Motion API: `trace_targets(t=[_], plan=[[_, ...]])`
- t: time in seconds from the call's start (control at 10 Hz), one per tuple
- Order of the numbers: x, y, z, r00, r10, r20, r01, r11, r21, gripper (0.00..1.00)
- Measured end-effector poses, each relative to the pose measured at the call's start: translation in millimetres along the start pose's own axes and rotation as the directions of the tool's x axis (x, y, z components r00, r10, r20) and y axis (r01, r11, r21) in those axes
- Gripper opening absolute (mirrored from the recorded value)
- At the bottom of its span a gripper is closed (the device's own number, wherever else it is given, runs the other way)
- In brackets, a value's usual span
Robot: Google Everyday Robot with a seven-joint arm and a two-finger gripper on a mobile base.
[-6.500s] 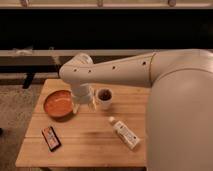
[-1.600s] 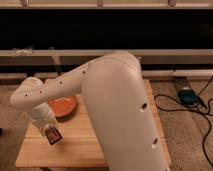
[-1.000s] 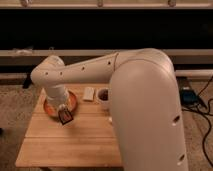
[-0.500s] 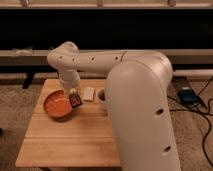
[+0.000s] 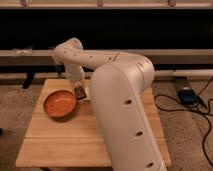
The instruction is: Place the eraser on the white sponge
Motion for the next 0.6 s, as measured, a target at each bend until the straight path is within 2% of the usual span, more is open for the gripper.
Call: trace_targets(t=[0.2,0.3,0.6], plan=[[-11,-9,14,1.000,0.017,-0.018,-0.017,1.000,0.013,0.00],[-14,-18,17,0.999,0.031,-0.025,-0.030,0.999,0.018,0.00],[-18,-24,24,0.999,0.041,-0.027,-0.040,0.999,0.029,0.00]])
